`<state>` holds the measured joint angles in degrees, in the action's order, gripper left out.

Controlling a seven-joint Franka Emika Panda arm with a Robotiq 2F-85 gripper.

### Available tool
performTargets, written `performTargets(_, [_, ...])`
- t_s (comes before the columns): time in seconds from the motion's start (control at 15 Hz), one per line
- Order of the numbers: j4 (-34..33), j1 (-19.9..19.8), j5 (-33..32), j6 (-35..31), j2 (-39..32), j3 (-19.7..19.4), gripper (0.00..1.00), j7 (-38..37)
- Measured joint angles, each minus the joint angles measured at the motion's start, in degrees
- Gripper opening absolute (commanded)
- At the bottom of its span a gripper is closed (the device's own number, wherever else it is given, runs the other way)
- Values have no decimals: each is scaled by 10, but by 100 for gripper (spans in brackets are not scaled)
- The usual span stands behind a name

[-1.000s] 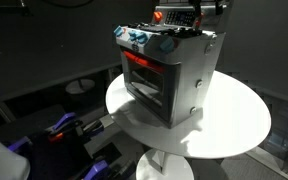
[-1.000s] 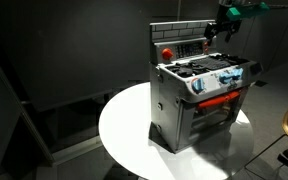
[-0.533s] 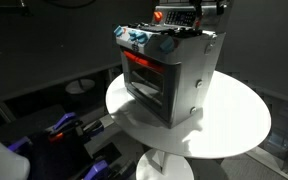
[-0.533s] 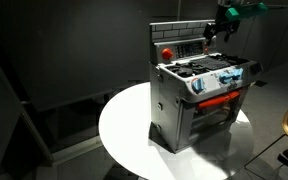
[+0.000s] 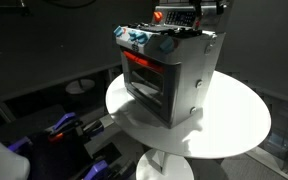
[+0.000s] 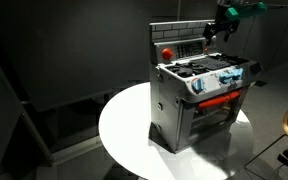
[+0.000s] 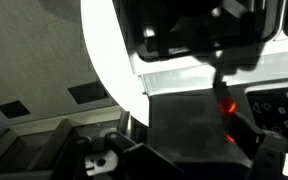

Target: Push the top right orange button on the cooker

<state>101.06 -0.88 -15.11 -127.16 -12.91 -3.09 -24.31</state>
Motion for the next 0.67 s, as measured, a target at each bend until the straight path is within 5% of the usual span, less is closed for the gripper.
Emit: performTargets(0.67, [17, 10, 83, 81, 68, 14, 100, 51])
